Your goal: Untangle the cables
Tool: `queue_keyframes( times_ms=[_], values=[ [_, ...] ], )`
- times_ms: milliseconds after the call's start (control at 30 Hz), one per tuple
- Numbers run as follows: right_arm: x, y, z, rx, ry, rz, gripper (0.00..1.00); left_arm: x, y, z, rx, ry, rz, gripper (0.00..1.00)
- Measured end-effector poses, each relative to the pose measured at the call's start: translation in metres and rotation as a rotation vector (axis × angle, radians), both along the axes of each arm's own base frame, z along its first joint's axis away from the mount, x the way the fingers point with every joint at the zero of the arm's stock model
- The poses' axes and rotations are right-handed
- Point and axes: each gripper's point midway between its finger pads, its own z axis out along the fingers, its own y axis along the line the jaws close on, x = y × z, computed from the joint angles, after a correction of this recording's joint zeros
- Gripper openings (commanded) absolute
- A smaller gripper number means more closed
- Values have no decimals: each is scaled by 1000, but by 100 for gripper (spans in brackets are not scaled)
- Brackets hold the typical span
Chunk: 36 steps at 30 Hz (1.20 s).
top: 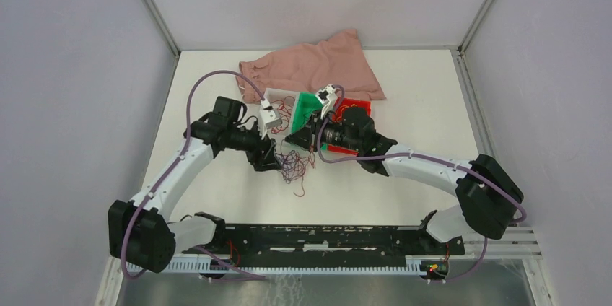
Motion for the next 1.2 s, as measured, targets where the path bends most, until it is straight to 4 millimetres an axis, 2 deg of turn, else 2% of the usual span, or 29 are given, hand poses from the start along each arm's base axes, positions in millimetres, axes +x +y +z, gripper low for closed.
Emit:
queue_keyframes(
  times_ms=[200, 333, 400, 467, 567, 600, 733, 833, 967, 1067, 1200],
  values=[
    [-14, 8, 34, 130, 10, 64, 1, 6, -4, 21, -45, -29, 50, 62],
    [-20, 10, 42, 163, 27, 91, 1, 5, -7, 35, -75, -48, 58, 41],
    [-22, 11, 45, 178, 33, 100, 1, 4, -9, 45, -99, -69, 53, 23],
    [-24, 12, 50, 193, 33, 107, 1, 3, -10, 55, -119, -93, 52, 10],
    [-24, 13, 56, 211, 34, 111, 1, -2, -10, 65, -142, -117, 48, 4],
    [-25, 12, 58, 217, 31, 113, 2, -3, -10, 68, -148, -127, 45, 3],
    [-28, 10, 67, 234, 24, 116, 45, -8, -9, 79, -168, -159, 50, 3],
    [-28, 7, 74, 245, -1, 104, 60, -12, -8, 86, -178, -172, 58, 3],
    [-32, -6, 78, 242, -77, 85, 67, -10, -10, 102, -198, -183, 74, 3],
    [-39, -16, 66, 206, -139, 88, 68, -10, -11, 116, -225, -188, 94, 3],
    [-42, -20, 43, 137, -172, 105, 68, -11, -13, 133, -274, -196, 127, 3]
  ],
)
